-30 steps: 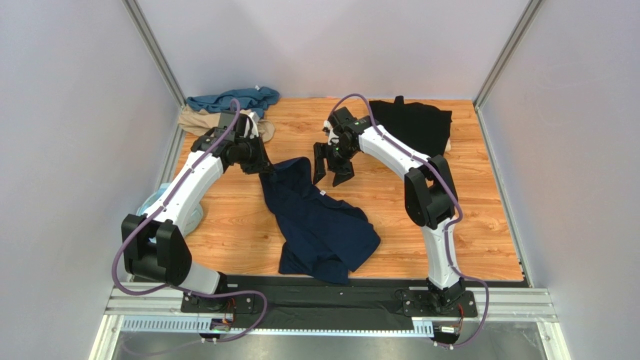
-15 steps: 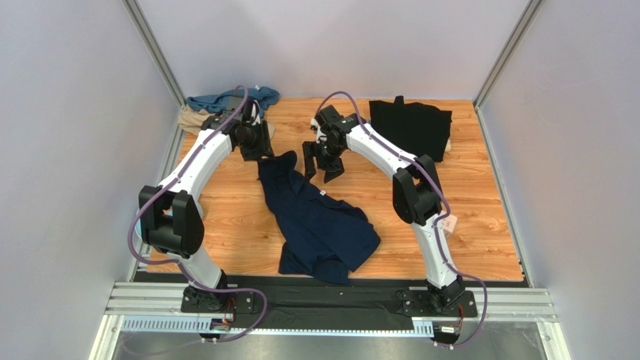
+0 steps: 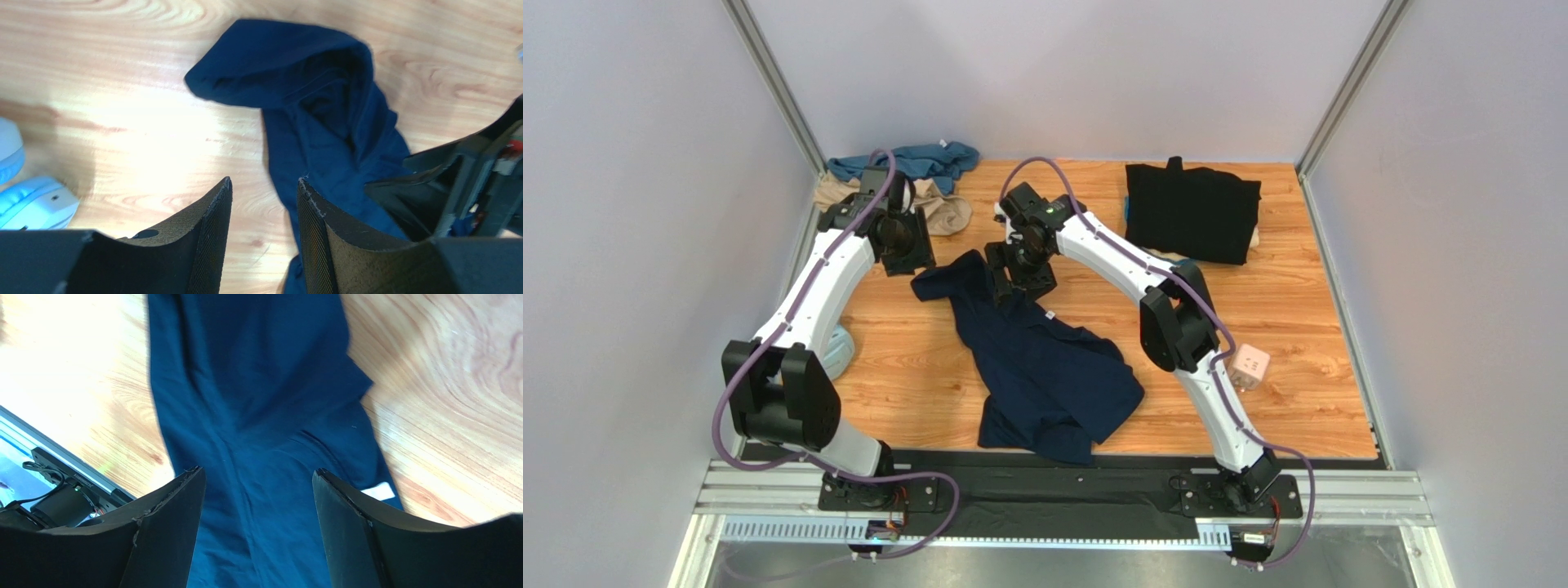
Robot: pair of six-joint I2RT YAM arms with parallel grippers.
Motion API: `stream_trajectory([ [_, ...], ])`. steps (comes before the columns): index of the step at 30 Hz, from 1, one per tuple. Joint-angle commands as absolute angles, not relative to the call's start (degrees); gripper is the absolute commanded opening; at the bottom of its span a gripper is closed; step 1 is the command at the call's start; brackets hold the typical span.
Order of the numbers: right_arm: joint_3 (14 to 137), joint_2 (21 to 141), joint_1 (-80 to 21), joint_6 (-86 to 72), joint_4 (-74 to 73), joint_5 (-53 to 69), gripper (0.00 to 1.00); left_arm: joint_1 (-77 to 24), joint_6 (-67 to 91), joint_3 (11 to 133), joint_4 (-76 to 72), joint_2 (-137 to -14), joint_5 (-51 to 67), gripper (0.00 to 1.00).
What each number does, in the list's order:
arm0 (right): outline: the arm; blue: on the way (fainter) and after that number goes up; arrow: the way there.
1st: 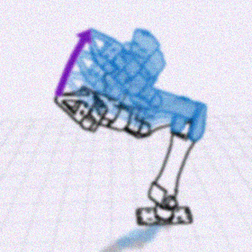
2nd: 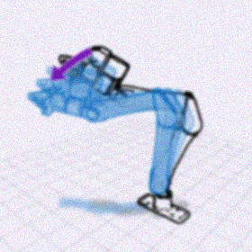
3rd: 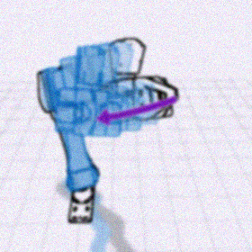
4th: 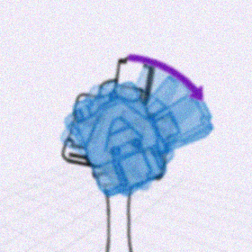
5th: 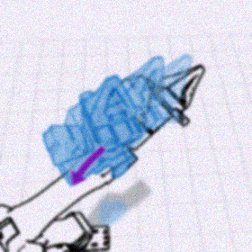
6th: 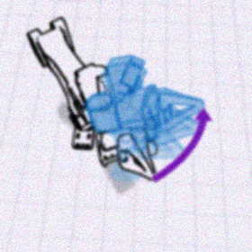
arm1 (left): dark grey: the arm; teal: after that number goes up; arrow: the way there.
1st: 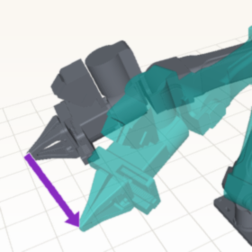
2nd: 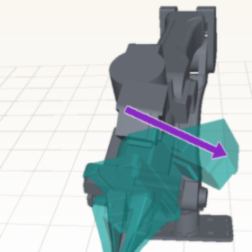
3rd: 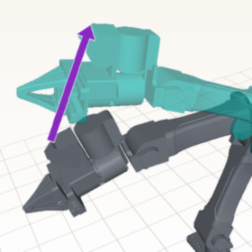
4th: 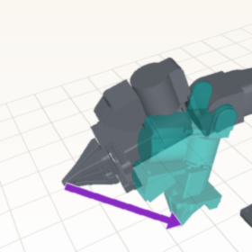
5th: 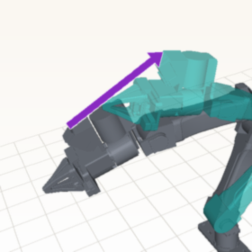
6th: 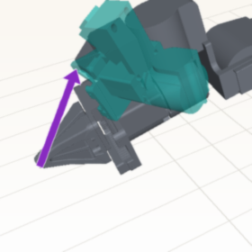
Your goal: Fold and stack the t-shirts
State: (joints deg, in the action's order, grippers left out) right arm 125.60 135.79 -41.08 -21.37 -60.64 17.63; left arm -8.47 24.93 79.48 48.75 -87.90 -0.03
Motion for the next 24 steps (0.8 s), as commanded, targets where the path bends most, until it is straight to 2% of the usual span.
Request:
stream_trajectory([
  [1,131.38,138.77,-42.36,-20.39,-61.08,15.82,0.7,-7.91,22.77,78.14,50.01,-84.9,-1.06,0.5],
  [14,134.55,144.66,-43.15,-20.83,-61.08,11.43,0.69,-7.91,22.85,75.67,50.71,-83.23,1.14,0.48],
  [16,135.44,145.46,-43.07,-20.92,-61.08,10.73,0.6,-7.91,22.68,75.59,50.71,-83.32,2.1,0.48],
  [17,135.53,145.63,-43.15,-20.83,-61.08,10.81,0.42,-7.91,22.59,75.67,50.89,-83.49,2.46,0.48],
  [20,135.7,145.28,-43.15,-20.57,-61.08,10.99,0.16,-7.91,22.68,75.5,50.63,-83.76,3.51,0.48],
  [22,134.83,144.15,-43.07,-20.22,-61.08,11.07,0.14,-7.91,22.59,75.15,50.01,-83.76,4.22,0.48],
  [23,134.48,143.53,-43.07,-19.95,-61.08,11.07,0.02,-7.91,22.5,75.06,49.84,-83.76,4.31,0.48],
  [24,133.69,143.0,-43.07,-19.86,-61.08,10.99,0.0,-7.91,22.67,74.8,49.49,-83.59,4.22,0.48],
])
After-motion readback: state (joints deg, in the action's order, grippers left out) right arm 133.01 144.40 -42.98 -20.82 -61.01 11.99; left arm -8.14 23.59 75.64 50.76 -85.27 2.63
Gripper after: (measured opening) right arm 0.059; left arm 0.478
